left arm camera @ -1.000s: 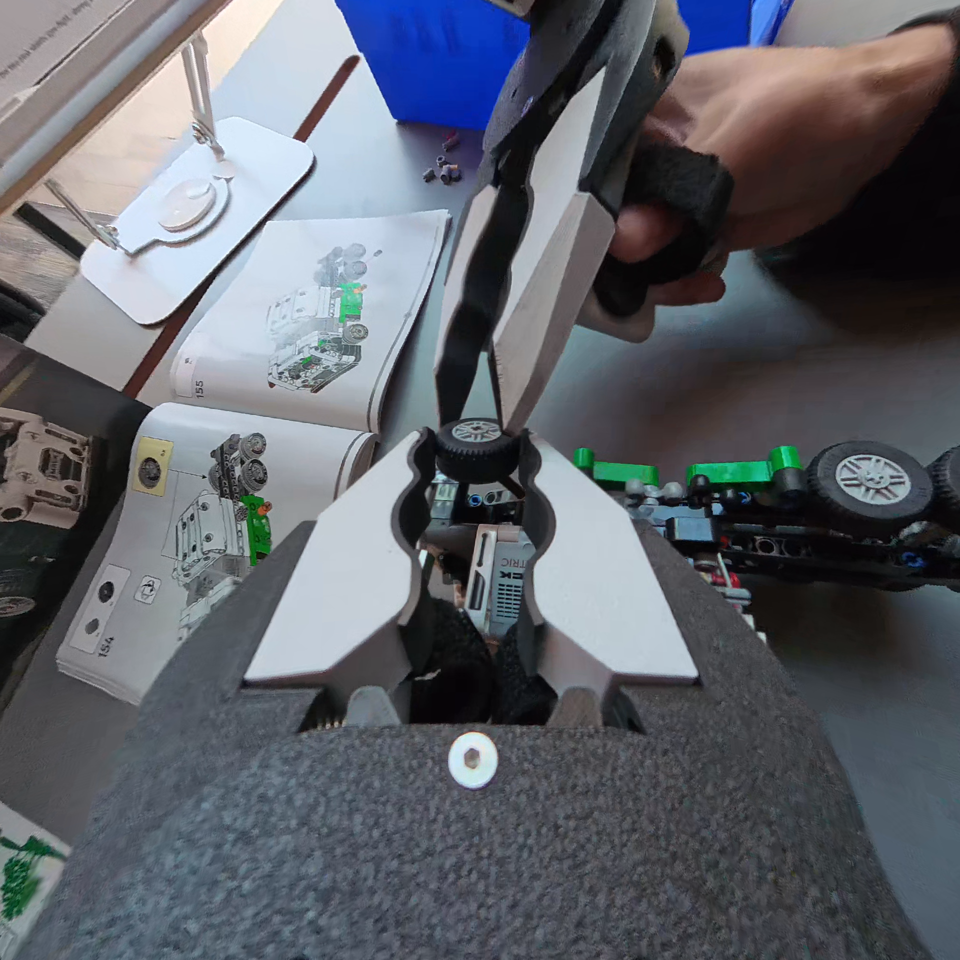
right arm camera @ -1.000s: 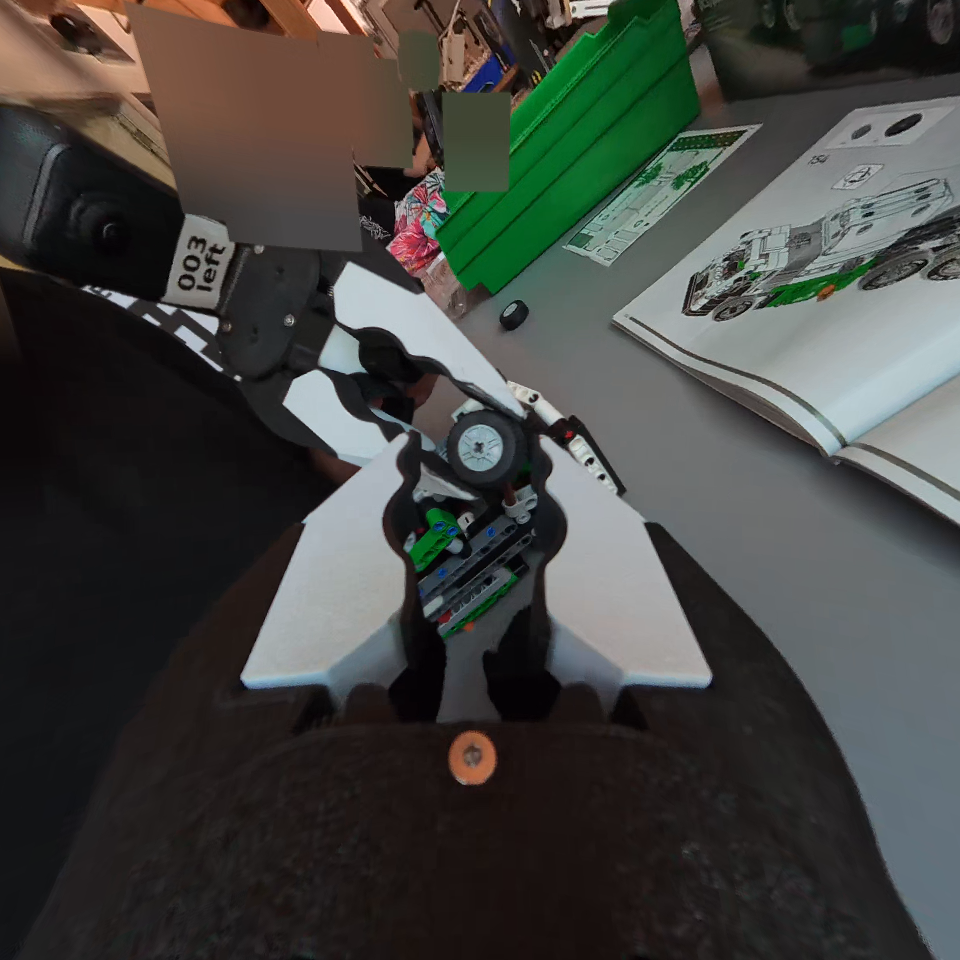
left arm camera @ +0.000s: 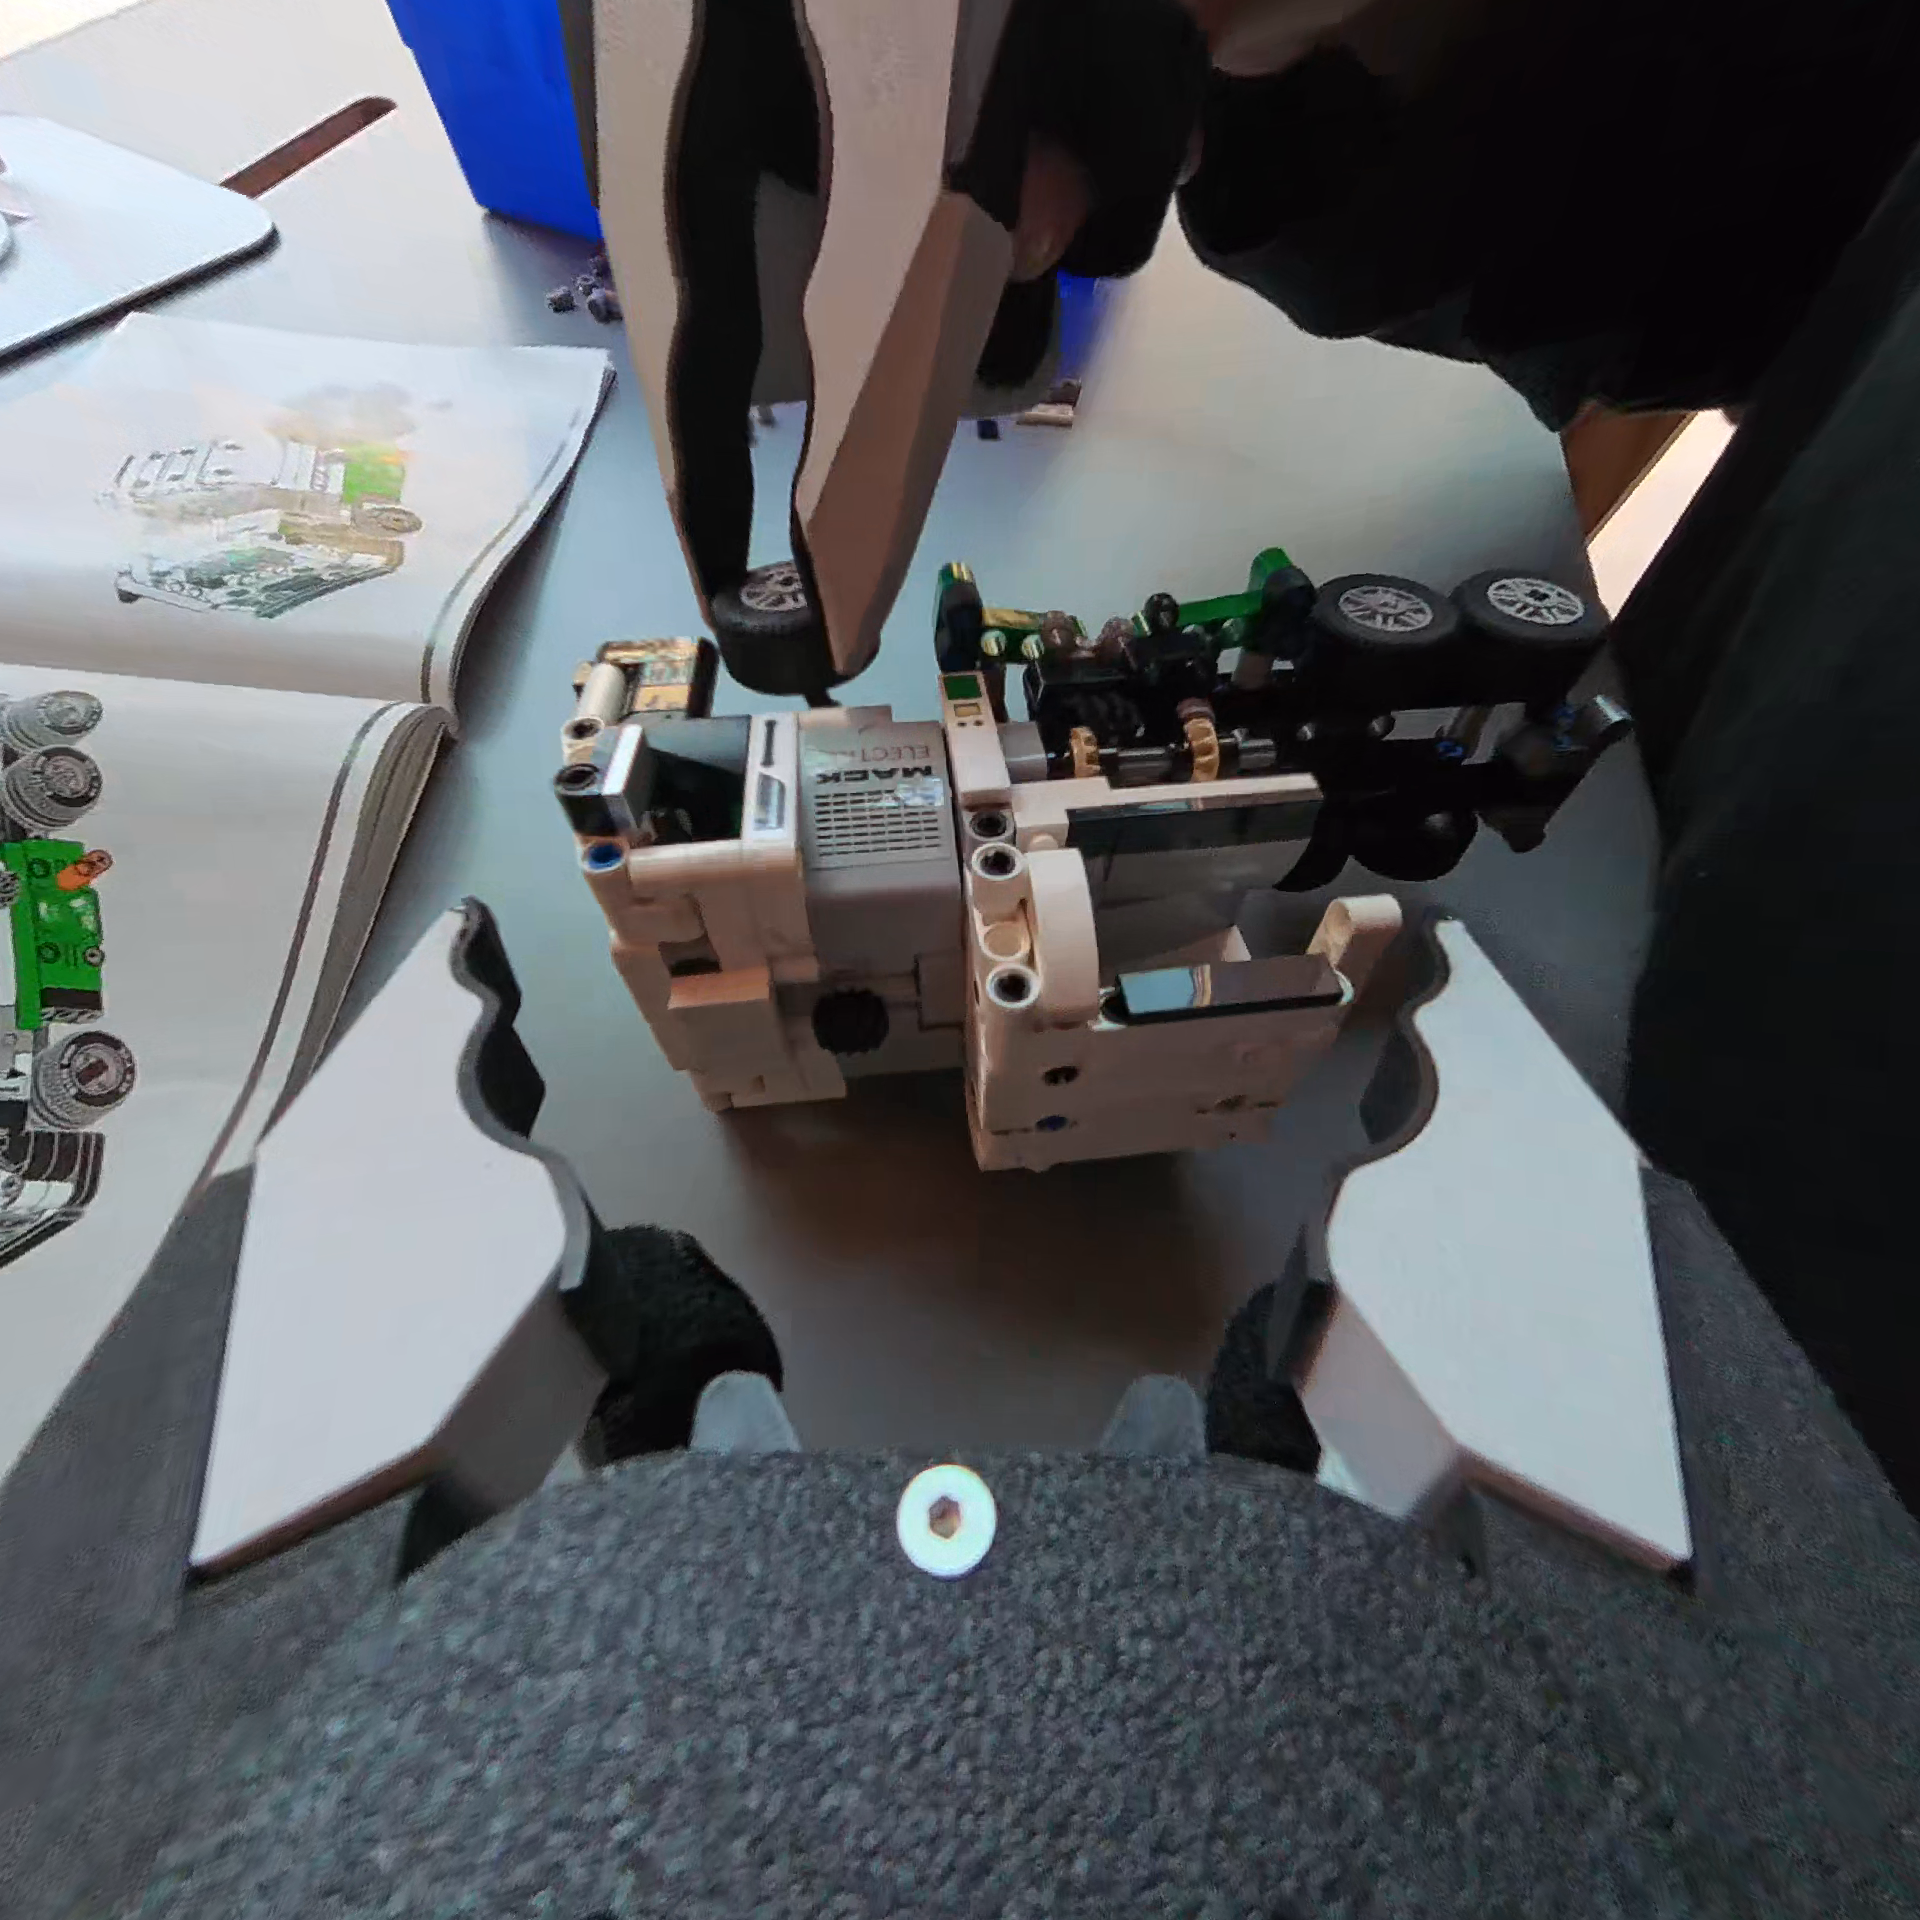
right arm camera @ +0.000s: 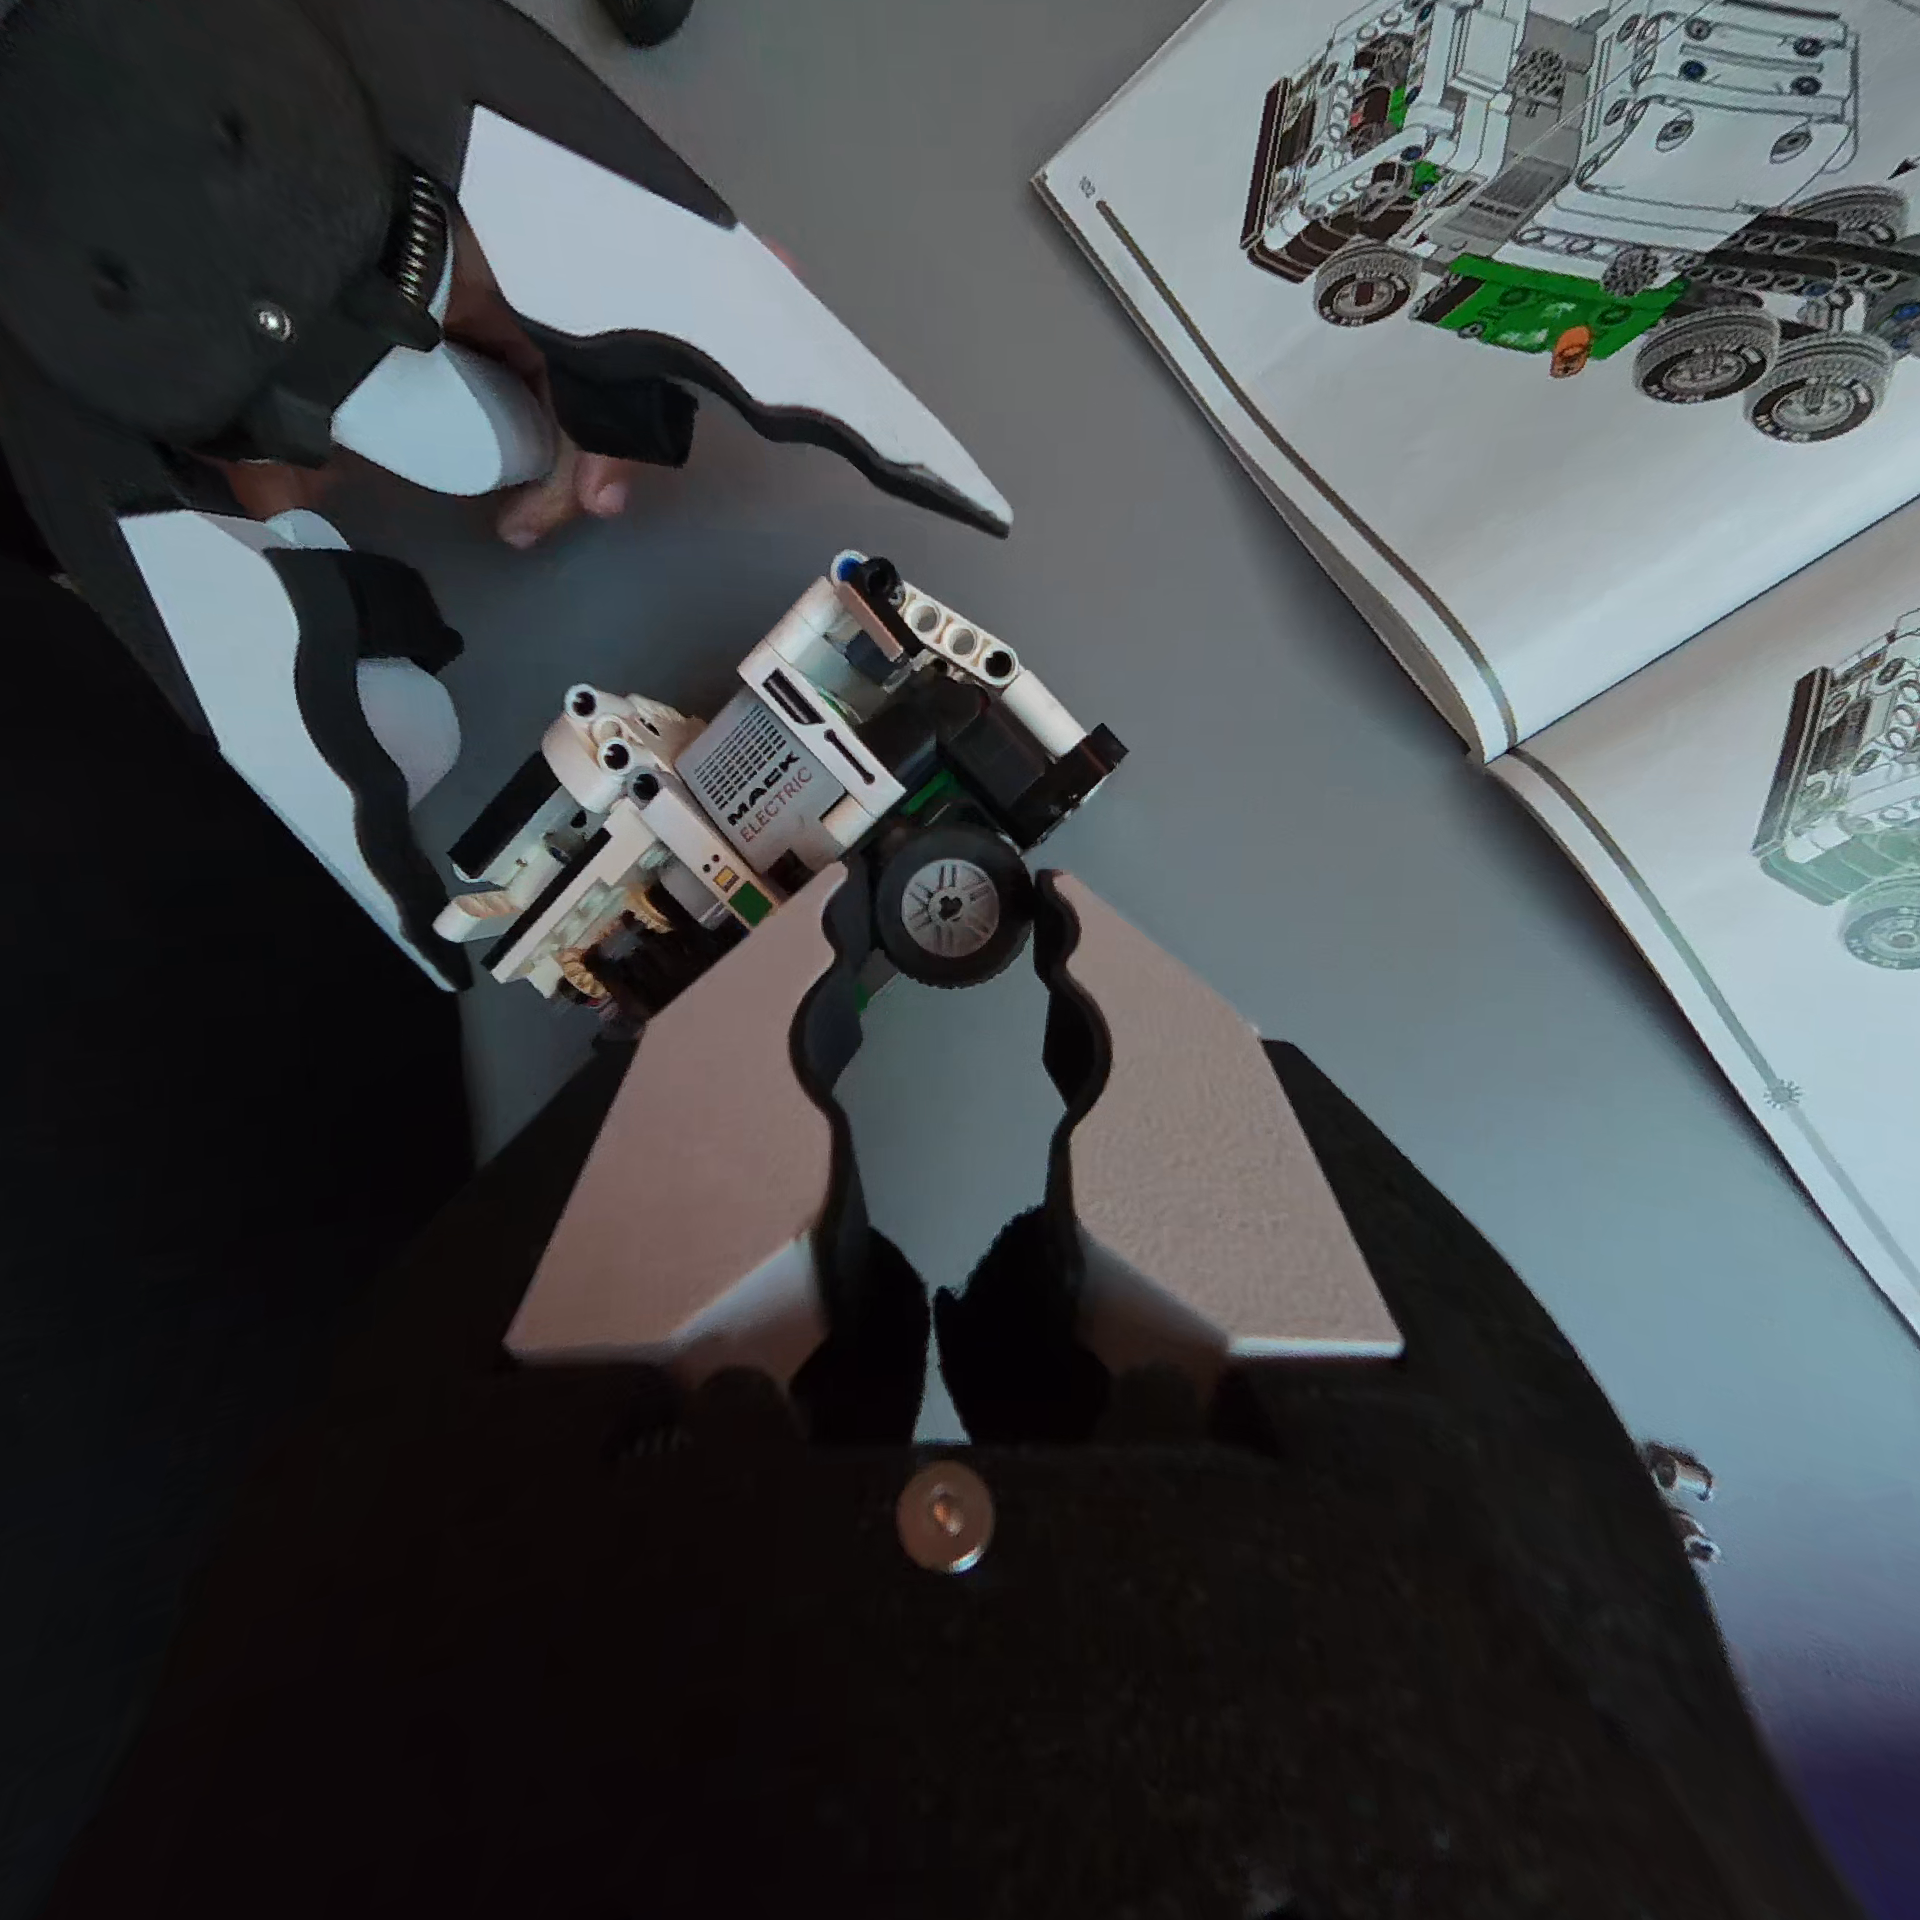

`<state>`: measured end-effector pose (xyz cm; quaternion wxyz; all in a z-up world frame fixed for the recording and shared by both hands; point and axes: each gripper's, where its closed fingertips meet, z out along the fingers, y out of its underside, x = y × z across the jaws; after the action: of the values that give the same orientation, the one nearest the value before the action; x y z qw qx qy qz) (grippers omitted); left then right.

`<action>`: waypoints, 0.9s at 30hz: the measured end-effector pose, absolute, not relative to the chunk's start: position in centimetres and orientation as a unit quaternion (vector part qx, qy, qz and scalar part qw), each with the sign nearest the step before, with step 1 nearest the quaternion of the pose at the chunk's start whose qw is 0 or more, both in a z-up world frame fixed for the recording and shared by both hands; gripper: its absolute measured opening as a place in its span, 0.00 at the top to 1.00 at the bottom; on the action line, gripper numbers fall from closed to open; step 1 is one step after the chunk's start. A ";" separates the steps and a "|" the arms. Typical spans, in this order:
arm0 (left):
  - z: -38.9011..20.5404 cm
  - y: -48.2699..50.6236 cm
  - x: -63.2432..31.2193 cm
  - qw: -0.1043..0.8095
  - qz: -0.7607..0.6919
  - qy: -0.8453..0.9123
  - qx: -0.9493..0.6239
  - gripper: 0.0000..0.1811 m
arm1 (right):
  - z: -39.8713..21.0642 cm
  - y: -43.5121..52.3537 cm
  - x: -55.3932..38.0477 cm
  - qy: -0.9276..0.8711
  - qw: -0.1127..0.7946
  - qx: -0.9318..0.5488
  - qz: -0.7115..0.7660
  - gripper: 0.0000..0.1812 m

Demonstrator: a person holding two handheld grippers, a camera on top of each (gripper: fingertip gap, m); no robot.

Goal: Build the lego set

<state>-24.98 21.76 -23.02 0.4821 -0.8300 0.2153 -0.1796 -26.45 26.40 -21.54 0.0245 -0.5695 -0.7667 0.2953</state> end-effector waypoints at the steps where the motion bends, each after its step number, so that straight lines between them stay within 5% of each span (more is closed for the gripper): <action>1: -23.2 21.9 -24.9 0.482 -0.173 0.219 -0.831 0.13 | -21.7 26.4 -26.5 -0.768 0.024 -0.571 0.290 0.83; 13: -23.4 21.8 -23.8 0.485 -0.194 0.226 -0.822 0.19 | -21.9 25.7 -25.2 -0.761 -0.032 -0.593 0.262 0.83; 27: -23.5 21.7 -23.9 0.485 -0.187 0.232 -0.822 0.20 | -18.8 27.7 -26.0 -0.758 0.053 -0.564 0.322 0.83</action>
<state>-23.88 21.73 -23.55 0.4853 -0.8220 0.2319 -0.1870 -26.04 27.69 -18.79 0.0535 -0.5645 -0.7581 0.3222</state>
